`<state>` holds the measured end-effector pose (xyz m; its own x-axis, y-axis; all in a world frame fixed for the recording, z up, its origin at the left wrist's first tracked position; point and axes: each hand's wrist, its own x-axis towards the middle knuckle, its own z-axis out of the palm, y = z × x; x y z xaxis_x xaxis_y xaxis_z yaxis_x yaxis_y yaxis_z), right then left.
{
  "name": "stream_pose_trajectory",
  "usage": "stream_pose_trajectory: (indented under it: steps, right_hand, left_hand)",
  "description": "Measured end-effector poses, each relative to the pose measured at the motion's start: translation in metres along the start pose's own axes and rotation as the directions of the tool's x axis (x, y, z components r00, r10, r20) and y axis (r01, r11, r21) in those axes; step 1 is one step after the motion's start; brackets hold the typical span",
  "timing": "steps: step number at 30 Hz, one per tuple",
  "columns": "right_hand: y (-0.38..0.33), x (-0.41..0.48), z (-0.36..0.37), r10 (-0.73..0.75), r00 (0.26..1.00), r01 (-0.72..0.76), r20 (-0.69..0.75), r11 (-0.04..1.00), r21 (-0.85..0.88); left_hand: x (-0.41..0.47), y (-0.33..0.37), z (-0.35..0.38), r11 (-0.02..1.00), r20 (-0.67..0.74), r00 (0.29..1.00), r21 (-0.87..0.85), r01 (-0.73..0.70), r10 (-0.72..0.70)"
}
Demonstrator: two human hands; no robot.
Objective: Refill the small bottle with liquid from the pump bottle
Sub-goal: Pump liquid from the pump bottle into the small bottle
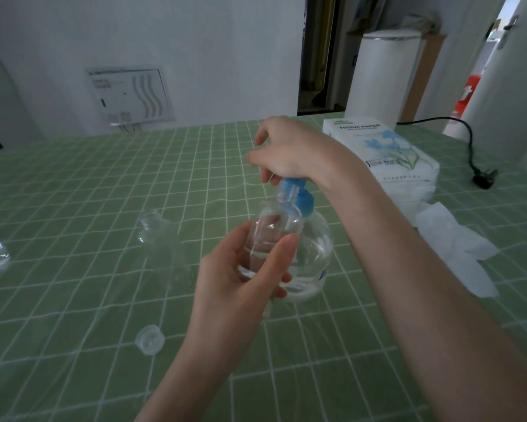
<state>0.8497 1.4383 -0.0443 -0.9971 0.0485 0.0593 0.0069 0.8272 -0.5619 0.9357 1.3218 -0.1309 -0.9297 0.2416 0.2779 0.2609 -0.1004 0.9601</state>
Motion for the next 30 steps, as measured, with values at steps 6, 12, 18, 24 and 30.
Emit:
stream_pose_trajectory:
  steps: [6, 12, 18, 24, 30]
  right_hand:
    - [0.0, 0.001, 0.002, 0.023, 0.999, -0.022, 0.044, 1.0, -0.018]
    - [0.006, 0.0, 0.009, 0.045, 0.995, -0.044, 0.088, 0.999, -0.017]
    - [0.001, -0.003, 0.001, 0.017, 1.0, -0.017, 0.018, 0.999, -0.031]
    - [-0.002, -0.002, -0.001, 0.027, 0.999, -0.024, 0.047, 0.998, -0.054]
    - [0.004, -0.002, 0.007, 0.053, 0.995, -0.051, 0.084, 0.998, -0.03]
  left_hand:
    - [0.0, 0.0, 0.0, 1.0, -0.001, 1.0, -0.004, 0.005, -0.005]
    - [-0.003, -0.001, 0.0, 1.0, -0.011, 1.0, 0.007, 0.013, -0.013]
    - [-0.001, 0.0, 0.001, 1.0, -0.006, 1.0, 0.0, 0.002, -0.002]
    - [0.0, 0.0, 0.002, 1.0, -0.001, 1.0, -0.025, -0.001, 0.001]
    - [-0.003, -0.001, 0.001, 1.0, -0.01, 1.0, 0.001, 0.003, -0.003]
